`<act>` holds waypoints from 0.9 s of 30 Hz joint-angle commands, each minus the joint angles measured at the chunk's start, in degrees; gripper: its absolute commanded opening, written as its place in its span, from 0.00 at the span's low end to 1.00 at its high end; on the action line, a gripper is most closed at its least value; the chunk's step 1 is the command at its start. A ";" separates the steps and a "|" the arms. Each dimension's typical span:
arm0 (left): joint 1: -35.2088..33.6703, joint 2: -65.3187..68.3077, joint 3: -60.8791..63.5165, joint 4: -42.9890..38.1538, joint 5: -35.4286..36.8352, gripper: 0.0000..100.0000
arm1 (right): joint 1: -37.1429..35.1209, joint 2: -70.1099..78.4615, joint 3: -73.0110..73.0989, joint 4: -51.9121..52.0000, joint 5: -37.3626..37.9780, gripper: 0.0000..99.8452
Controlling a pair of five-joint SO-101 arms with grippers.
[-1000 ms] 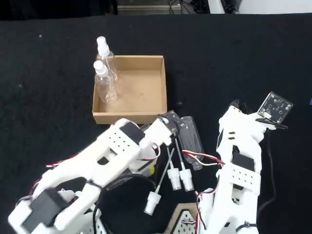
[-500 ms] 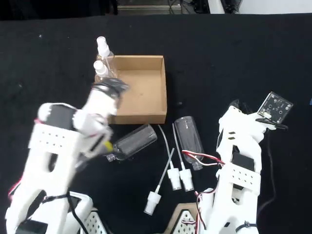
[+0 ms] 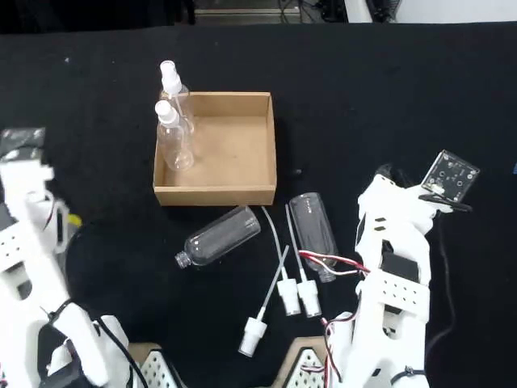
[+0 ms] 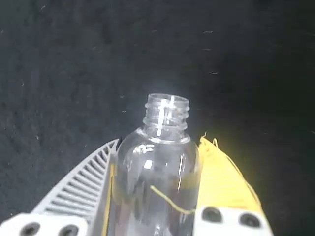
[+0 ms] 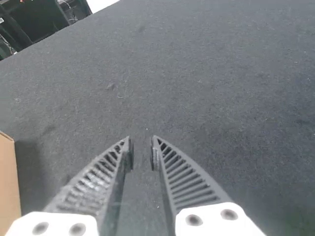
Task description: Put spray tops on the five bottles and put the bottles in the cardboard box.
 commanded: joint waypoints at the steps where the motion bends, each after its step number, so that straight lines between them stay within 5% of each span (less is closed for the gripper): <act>1: -6.02 0.79 7.43 -9.49 -5.80 0.12 | -1.05 -1.01 -3.56 -1.49 -0.18 0.05; 8: -11.91 13.63 3.74 -13.10 -8.09 0.13 | -3.16 -1.27 -2.77 -1.41 0.26 0.05; 14: -13.05 25.32 -3.30 -8.97 -17.32 0.30 | -4.48 -1.36 -2.68 -1.41 2.99 0.05; 27: -12.62 29.89 -11.38 -2.64 -25.93 0.28 | -4.40 -1.36 -2.68 -1.41 3.08 0.05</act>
